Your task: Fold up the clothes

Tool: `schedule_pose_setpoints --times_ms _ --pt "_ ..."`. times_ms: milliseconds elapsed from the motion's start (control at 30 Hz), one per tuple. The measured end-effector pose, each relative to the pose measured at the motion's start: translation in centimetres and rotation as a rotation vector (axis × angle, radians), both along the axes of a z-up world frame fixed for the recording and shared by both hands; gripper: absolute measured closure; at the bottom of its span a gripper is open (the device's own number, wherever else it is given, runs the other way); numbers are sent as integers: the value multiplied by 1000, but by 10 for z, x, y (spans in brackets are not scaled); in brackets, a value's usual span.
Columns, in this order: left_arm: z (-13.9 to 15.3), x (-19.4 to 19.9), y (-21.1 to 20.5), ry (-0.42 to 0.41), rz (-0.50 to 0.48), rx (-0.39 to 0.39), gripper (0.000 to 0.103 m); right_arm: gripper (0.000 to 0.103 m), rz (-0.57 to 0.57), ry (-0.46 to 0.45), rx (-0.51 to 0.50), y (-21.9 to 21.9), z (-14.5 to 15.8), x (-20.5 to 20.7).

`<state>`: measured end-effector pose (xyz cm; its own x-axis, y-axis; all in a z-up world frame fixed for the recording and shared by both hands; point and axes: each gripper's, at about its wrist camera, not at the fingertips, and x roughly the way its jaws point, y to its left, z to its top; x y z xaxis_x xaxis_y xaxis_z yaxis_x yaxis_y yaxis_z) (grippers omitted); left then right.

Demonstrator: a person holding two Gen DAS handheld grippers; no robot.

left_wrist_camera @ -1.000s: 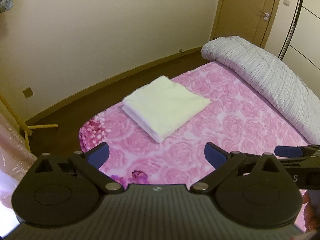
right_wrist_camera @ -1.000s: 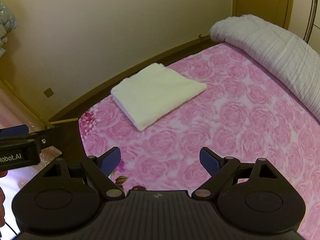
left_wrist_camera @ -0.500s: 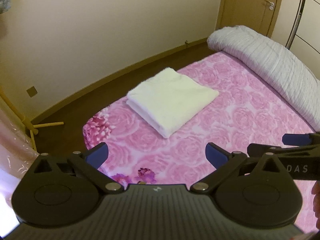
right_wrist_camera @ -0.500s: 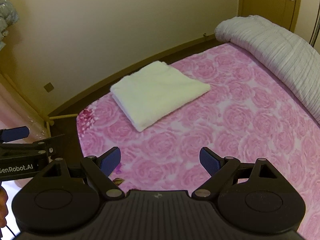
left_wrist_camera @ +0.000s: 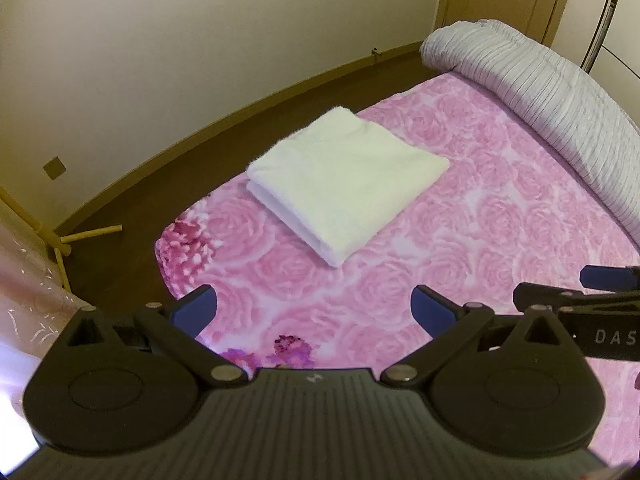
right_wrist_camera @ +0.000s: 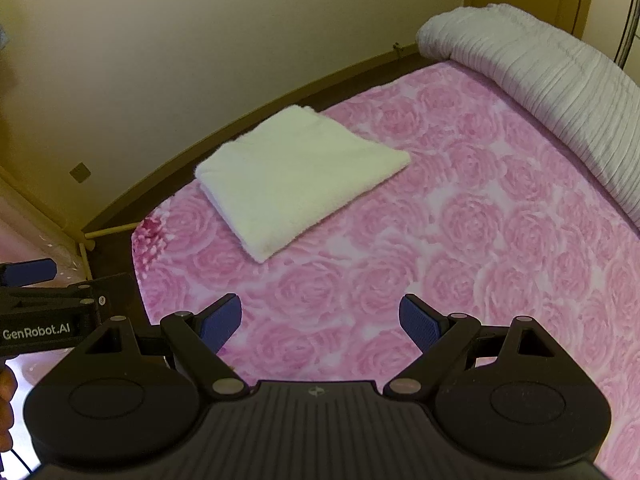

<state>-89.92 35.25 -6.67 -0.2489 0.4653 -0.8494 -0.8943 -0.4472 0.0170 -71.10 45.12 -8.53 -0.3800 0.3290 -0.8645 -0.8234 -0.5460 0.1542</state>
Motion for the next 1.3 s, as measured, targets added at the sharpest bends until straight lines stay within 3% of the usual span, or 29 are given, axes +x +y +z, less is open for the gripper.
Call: schedule_pose_setpoints --times_ms 1300 --pt "-24 -21 39 -21 18 -65 1 14 -2 -13 -46 53 -25 -27"
